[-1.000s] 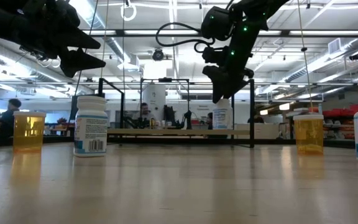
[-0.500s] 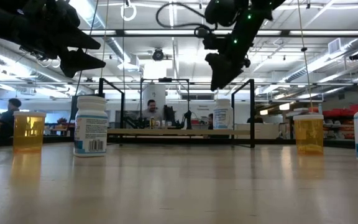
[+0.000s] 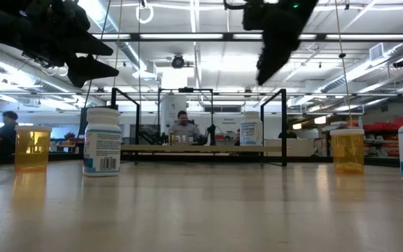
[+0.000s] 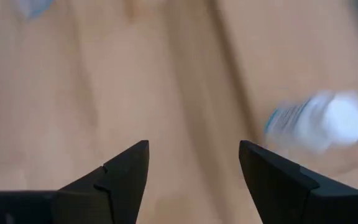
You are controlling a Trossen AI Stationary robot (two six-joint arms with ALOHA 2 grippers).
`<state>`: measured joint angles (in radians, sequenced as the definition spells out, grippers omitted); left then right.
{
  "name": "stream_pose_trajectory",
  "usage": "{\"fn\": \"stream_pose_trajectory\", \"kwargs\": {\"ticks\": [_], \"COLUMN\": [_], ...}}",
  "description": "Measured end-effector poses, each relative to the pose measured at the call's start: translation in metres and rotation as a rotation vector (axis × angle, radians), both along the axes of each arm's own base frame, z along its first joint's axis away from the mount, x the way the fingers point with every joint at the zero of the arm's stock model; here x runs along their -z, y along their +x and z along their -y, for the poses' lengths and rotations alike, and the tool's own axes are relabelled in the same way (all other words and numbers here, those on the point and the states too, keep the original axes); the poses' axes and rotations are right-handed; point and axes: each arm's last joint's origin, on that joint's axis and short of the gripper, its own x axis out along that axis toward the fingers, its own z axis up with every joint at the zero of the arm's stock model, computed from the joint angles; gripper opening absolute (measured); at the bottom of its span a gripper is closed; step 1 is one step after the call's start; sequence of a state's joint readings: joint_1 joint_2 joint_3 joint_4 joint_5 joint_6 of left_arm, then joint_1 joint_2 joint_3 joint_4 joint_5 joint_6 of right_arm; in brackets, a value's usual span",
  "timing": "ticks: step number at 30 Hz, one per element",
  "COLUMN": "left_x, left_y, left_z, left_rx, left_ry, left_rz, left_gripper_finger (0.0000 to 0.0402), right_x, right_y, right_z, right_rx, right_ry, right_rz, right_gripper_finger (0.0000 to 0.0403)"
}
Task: Pick and place medicine bottles onto shelf by color
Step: Put the white pill bottle on the shelf
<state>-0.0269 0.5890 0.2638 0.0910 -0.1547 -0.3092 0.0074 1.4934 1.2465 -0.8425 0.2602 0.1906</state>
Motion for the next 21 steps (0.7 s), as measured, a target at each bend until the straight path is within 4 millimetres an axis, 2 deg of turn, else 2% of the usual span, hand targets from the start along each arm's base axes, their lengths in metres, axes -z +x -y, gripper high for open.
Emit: {"fn": "stream_pose_trajectory", "kwargs": {"ticks": [6, 12, 21], "left_x": [0.0, 0.001, 0.001], "left_y": [0.0, 0.0, -0.001], "left_z": [0.0, 0.003, 0.011], "left_rx": [-0.005, 0.006, 0.036], "left_ry": [-0.021, -0.051, -0.057], "left_rz": [0.003, -0.003, 0.0], "left_gripper_finger": [0.0286, 0.0286, 0.0286], "right_x": [0.009, 0.014, 0.064], "right_y": [-0.027, -0.034, -0.056], "right_z": [-0.027, -0.041, -0.037], "right_rx": [0.139, 0.16, 0.213], "right_ry": [0.073, 0.101, 0.129], "right_rz": [-0.219, -0.263, -0.439], "right_gripper_finger": [0.0257, 0.0267, 0.0323]}}
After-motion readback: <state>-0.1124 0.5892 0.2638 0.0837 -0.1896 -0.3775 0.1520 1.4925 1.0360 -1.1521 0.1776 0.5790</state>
